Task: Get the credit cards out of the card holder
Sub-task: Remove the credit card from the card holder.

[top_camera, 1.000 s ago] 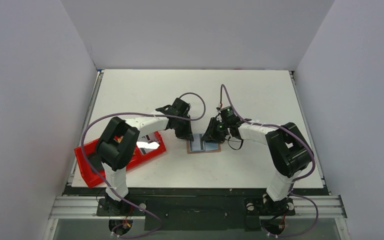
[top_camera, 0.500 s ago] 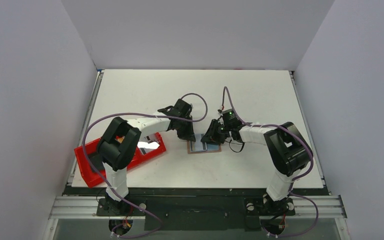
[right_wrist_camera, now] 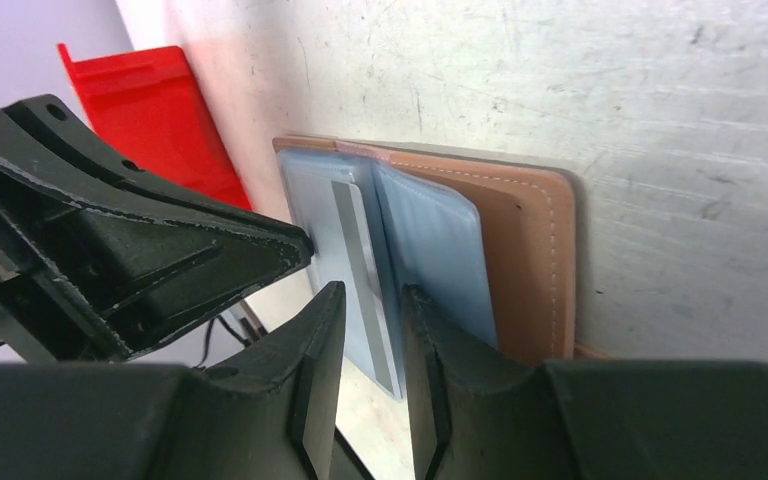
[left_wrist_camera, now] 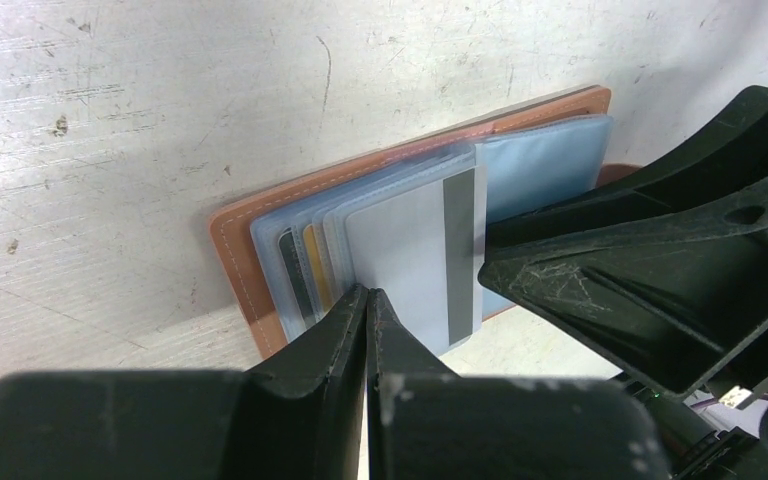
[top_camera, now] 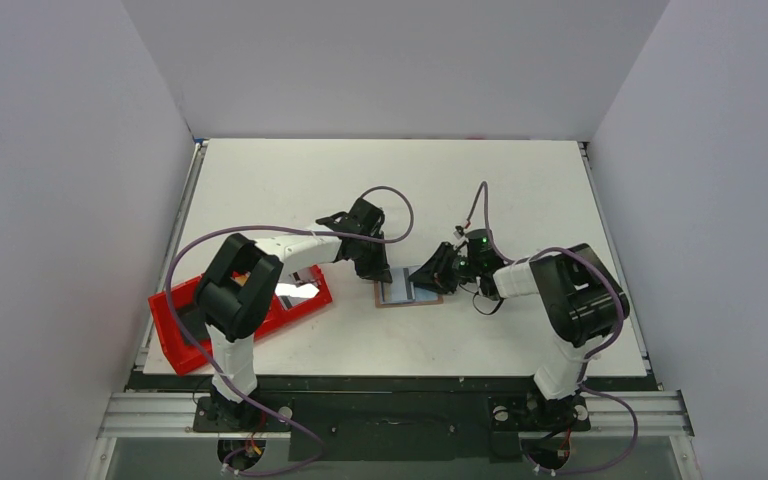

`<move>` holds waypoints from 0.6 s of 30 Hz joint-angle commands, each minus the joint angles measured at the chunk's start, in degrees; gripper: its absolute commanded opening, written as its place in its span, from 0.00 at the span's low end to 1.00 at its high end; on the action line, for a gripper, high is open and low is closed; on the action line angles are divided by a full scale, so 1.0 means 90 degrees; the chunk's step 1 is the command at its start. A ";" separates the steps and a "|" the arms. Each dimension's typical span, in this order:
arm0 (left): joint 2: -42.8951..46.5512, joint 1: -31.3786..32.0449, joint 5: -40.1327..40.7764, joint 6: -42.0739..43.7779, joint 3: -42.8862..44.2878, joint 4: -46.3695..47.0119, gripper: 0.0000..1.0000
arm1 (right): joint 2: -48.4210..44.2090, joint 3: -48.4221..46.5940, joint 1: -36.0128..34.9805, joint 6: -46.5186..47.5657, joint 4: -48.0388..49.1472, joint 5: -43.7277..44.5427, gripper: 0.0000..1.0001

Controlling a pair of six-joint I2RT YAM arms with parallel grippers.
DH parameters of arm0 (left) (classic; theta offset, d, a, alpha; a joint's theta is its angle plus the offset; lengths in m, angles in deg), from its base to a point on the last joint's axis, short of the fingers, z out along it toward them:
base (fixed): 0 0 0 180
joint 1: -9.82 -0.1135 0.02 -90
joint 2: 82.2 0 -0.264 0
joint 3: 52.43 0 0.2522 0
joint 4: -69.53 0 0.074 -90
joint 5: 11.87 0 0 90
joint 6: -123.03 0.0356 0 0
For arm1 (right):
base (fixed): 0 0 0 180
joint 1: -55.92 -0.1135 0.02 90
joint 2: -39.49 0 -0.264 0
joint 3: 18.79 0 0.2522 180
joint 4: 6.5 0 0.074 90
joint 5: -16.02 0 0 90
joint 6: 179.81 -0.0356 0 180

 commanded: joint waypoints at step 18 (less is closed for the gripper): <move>-0.0463 0.0054 0.0456 0.0016 -0.0240 -0.0247 0.00 | 0.0407 0.0326 0.0136 -0.0840 0.1844 -0.0380 0.06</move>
